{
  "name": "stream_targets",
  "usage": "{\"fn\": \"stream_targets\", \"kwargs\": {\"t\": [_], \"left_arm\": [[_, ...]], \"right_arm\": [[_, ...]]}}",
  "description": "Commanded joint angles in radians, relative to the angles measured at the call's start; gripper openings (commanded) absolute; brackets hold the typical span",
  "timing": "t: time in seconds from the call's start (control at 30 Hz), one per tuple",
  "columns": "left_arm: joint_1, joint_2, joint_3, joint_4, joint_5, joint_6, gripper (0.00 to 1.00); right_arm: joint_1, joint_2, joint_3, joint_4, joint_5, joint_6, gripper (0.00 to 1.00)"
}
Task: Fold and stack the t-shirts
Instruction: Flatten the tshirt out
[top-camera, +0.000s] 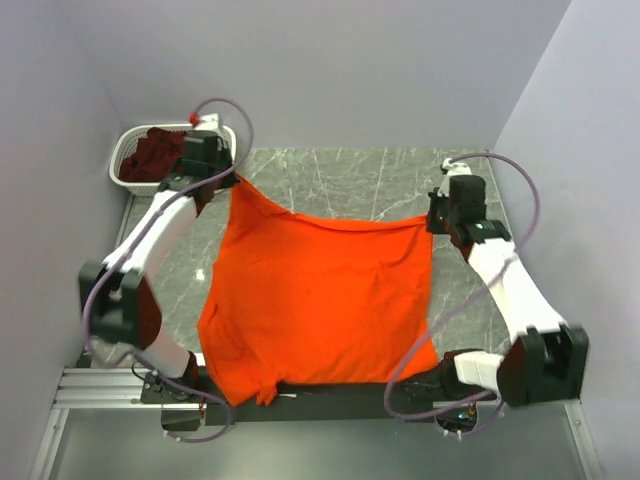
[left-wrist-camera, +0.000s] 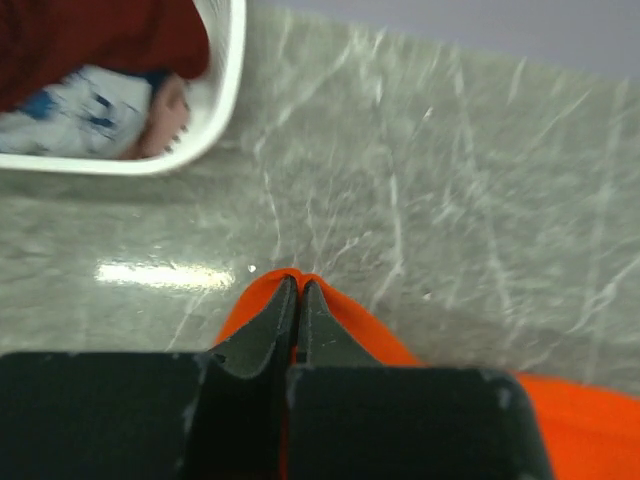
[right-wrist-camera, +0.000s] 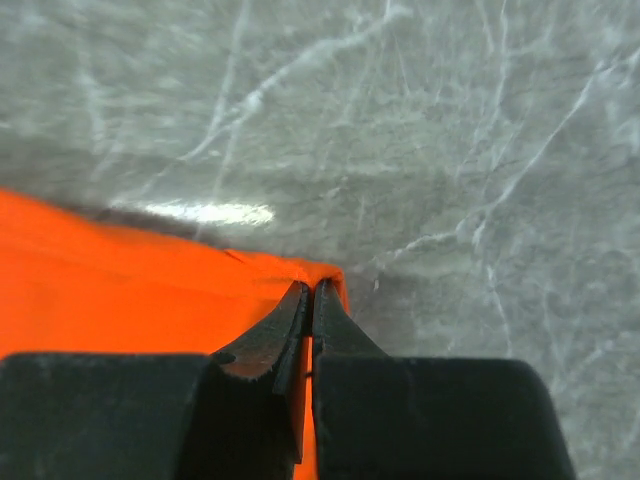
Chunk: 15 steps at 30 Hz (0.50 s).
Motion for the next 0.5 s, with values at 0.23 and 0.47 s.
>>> {"fn": "stream_targets", "kwargs": {"t": [0.23,0.47], "left_arm": [[0.005,0.441,0.243,0.113,0.090,0.044,0.01],[0.005,0.519,0.326,0.110,0.069,0.021,0.01]], "right_arm": [[-0.013,0.391,0.056,0.335,0.040,-0.046,0.00],[-0.041,0.583,0.217,0.281,0.038,-0.009,0.00]]}}
